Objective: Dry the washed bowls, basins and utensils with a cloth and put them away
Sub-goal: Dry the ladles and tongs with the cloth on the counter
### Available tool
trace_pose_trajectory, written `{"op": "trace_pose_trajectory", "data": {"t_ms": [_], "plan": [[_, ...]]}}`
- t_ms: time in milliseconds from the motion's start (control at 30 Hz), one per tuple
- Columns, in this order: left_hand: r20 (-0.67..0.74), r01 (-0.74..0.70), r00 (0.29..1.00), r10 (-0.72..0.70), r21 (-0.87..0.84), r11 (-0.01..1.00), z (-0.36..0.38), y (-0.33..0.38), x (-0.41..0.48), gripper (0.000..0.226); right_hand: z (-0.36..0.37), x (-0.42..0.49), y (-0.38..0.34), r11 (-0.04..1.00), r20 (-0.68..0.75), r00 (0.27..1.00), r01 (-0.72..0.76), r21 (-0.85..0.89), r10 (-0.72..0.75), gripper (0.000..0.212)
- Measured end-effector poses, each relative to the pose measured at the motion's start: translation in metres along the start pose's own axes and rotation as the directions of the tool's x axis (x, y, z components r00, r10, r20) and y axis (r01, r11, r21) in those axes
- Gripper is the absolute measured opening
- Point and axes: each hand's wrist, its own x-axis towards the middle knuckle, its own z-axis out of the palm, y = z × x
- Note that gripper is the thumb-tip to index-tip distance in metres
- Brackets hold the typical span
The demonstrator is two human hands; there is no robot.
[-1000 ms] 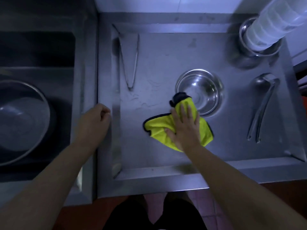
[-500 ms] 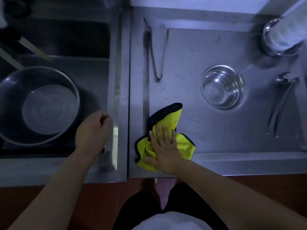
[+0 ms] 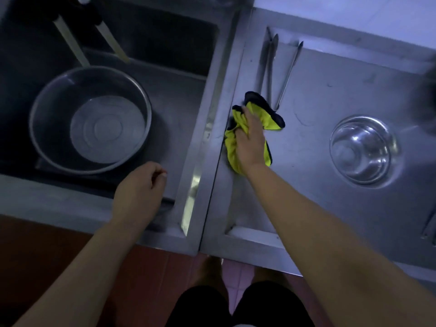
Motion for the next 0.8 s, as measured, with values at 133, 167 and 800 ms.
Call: {"op": "trace_pose_trajectory", "data": {"t_ms": [133, 167, 800], "plan": [[-0.019, 0.002, 1.000, -0.002, -0.020, 1.000, -0.011, -0.005, -0.003, 0.009, 0.004, -0.081, -0.022, 0.996, 0.130, 0.989, 0.064, 0.063, -0.072, 0.061], [-0.029, 0.004, 1.000, -0.005, -0.028, 1.000, -0.014, -0.006, -0.002, 0.009, 0.013, -0.102, -0.020, 0.990, 0.215, 0.969, 0.134, -0.044, -0.122, 0.066], [-0.067, -0.035, 0.997, 0.028, -0.103, 0.994, -0.002, -0.011, 0.046, 0.008, 0.050, 0.138, -0.048, 0.604, 0.234, 0.942, 0.335, -0.723, -0.241, 0.047]]}}
